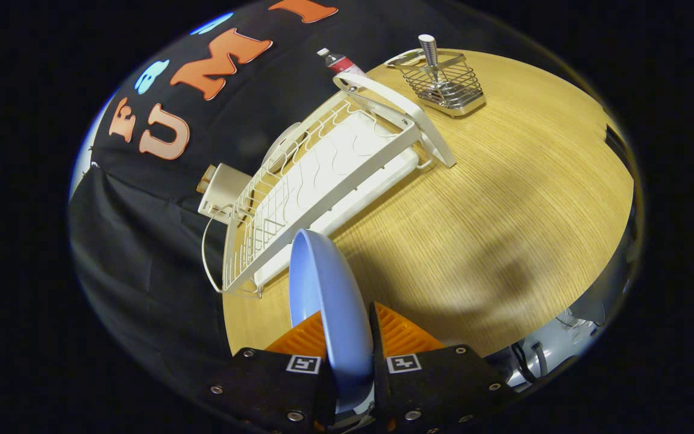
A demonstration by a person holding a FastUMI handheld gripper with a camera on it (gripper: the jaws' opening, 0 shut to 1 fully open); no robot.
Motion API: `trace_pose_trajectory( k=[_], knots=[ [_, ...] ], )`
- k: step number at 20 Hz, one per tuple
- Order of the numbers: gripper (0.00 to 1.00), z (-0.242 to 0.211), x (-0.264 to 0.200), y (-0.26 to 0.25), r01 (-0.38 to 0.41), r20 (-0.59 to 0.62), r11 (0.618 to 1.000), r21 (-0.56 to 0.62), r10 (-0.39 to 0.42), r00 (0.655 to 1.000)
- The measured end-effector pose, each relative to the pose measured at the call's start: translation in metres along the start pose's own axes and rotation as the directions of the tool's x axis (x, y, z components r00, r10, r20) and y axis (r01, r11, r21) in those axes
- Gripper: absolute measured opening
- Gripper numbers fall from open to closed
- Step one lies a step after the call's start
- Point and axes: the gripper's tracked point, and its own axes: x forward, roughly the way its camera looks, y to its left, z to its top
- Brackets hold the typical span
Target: Take the plate from the dish rack, then take the spoon from the basket and place it into the plate.
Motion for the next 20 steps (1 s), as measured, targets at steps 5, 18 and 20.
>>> trace_pose_trajectory(
  k=[5,18,20],
  knots=[
    [0.38,0.017,-0.009,-0.012,0.059,0.024,0.997,-0.046,-0.058,0.998],
    [0.99,0.125,-0.050,-0.041,0.263,0.232,0.940,-0.217,-0.212,0.949],
    [0.99,0.150,-0.059,-0.046,0.305,0.286,0.918,-0.255,-0.230,0.930]
  ],
)
